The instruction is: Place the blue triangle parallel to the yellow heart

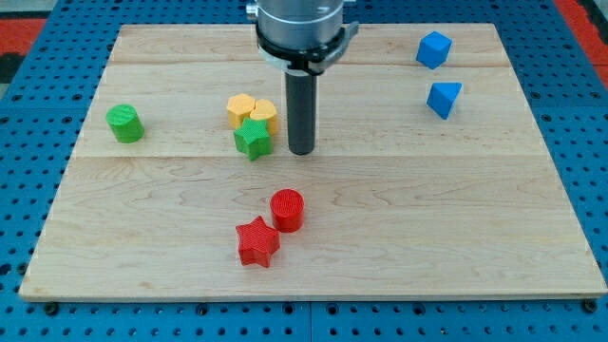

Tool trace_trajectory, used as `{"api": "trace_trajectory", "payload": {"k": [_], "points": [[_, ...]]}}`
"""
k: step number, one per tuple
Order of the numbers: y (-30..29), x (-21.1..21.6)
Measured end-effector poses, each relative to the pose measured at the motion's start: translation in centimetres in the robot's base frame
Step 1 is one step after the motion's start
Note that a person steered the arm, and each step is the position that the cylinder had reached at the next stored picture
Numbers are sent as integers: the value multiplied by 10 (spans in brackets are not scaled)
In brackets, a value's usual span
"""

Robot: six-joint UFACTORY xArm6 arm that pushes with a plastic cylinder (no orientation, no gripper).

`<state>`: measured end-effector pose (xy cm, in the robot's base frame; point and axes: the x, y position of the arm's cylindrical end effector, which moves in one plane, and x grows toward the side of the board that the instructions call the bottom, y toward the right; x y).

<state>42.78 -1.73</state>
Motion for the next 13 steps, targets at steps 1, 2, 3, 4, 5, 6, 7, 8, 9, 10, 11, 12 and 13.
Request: {"api": "trace_trajectory", "payload": {"k": [1, 2, 3, 4, 5, 6, 7, 8, 9, 10, 11, 12, 13], "points": [[-32, 0], [-90, 0], [-146, 9], [-146, 7], [-134, -11], [-160, -18], [-179, -18], [-135, -6], [-128, 21], [-128, 22], [-128, 23], [-85, 49], [-21, 47]]}}
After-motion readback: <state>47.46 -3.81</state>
